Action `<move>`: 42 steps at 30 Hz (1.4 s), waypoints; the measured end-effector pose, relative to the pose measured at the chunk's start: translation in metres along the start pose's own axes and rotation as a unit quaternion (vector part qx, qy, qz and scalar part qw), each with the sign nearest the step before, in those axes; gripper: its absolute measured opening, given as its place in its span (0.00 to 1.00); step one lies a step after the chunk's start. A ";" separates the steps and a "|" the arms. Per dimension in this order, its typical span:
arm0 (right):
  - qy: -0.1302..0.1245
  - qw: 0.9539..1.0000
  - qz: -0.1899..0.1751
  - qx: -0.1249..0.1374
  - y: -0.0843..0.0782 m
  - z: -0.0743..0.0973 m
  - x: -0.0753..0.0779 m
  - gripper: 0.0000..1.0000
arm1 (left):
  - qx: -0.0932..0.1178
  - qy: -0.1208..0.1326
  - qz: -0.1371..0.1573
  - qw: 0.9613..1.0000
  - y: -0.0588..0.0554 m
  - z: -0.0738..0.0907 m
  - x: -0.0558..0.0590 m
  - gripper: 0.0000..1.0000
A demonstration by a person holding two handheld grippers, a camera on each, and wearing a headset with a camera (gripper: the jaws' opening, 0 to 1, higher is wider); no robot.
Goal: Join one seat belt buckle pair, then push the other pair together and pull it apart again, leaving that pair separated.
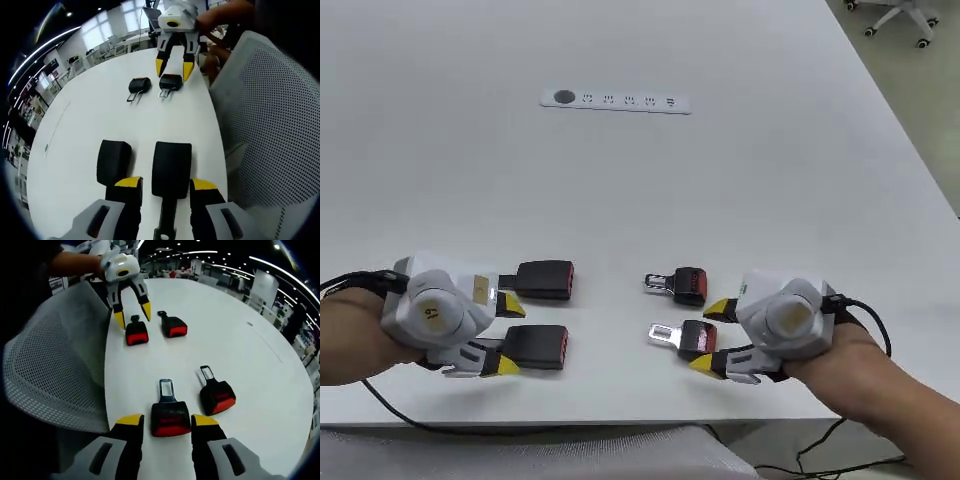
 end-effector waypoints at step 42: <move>0.073 0.992 0.093 -0.038 -0.003 -0.019 0.012 0.32 | -0.006 -0.051 -0.005 0.999 -0.001 -0.018 0.002 0.34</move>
Point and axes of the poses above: the centre of the closed fingertips' face, and the gripper's own axes: z roughly backward along the fingers, x roughly to its right, y roughly out of its top, the point moved 6 cm from there along z, roughly backward along the fingers, and after that the axes turned 11 degrees about -y, right-handed, at the moved point
